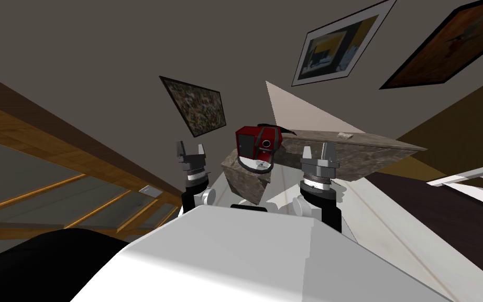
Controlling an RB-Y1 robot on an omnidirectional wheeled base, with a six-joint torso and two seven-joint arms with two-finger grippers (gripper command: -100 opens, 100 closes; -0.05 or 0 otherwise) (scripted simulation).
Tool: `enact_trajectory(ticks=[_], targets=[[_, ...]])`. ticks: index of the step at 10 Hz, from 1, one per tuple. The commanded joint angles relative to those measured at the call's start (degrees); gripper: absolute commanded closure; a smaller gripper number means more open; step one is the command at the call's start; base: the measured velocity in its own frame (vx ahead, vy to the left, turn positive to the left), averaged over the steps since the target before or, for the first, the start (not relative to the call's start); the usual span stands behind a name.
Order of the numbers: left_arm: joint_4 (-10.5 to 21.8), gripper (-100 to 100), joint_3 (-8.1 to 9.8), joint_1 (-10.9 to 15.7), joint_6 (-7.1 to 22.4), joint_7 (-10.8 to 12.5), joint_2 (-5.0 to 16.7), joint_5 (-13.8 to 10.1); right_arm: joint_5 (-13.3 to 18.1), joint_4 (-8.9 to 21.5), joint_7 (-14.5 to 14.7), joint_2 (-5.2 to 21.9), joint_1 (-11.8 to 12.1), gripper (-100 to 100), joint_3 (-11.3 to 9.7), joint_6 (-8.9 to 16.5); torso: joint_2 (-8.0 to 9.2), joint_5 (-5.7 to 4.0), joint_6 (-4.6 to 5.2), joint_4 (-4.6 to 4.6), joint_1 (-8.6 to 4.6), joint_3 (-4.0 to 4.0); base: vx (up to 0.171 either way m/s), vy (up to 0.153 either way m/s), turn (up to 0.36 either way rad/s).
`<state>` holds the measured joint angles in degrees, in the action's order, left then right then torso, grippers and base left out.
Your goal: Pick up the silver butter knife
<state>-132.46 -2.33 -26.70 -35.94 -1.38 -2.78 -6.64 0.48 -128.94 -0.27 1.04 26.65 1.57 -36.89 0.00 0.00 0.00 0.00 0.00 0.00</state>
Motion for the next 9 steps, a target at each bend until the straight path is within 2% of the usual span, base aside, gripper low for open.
enact_trajectory(ticks=[1,3,6,7,8,9], targets=[[0.7,-100,0.10,0.7,0.8,0.6,2.2,0.0,0.0,0.0,0.0,0.0,0.0,0,0.0,0.0,0.00,0.00,0.00,0.00,0.00,0.00,0.000,0.000,0.000],[2.4,-100,0.34,2.3,2.6,2.2,5.5,0.0,0.0,0.0,0.0,0.0,0.0,0,0.0,0.0,-0.02,0.01,0.00,-0.01,0.04,-0.01,0.005,0.008,-0.001],[6.7,-100,0.96,6.3,7.1,6.1,9.8,0.1,0.0,0.0,0.0,0.0,0.0,0,0.0,0.0,-0.06,0.02,0.00,-0.02,0.08,-0.04,0.009,0.016,-0.001],[8.4,-100,1.23,8.0,8.6,7.7,11.0,0.2,0.0,0.0,0.0,0.0,0.0,0,0.0,0.0,-0.07,0.02,0.00,-0.02,0.09,-0.04,0.012,0.020,0.000],[8.5,-100,1.23,8.0,9.2,7.8,11.0,0.2,0.0,0.0,0.0,0.0,0.0,0,0.0,0.0,-0.08,0.03,0.01,-0.02,0.10,-0.05,0.008,0.014,-0.003],[10.5,-100,1.52,9.9,11.3,9.6,12.1,0.2,0.0,0.0,0.0,0.0,0.0,0,0.0,0.0,-0.06,0.02,0.00,-0.02,0.07,-0.04,0.009,0.013,0.001]])
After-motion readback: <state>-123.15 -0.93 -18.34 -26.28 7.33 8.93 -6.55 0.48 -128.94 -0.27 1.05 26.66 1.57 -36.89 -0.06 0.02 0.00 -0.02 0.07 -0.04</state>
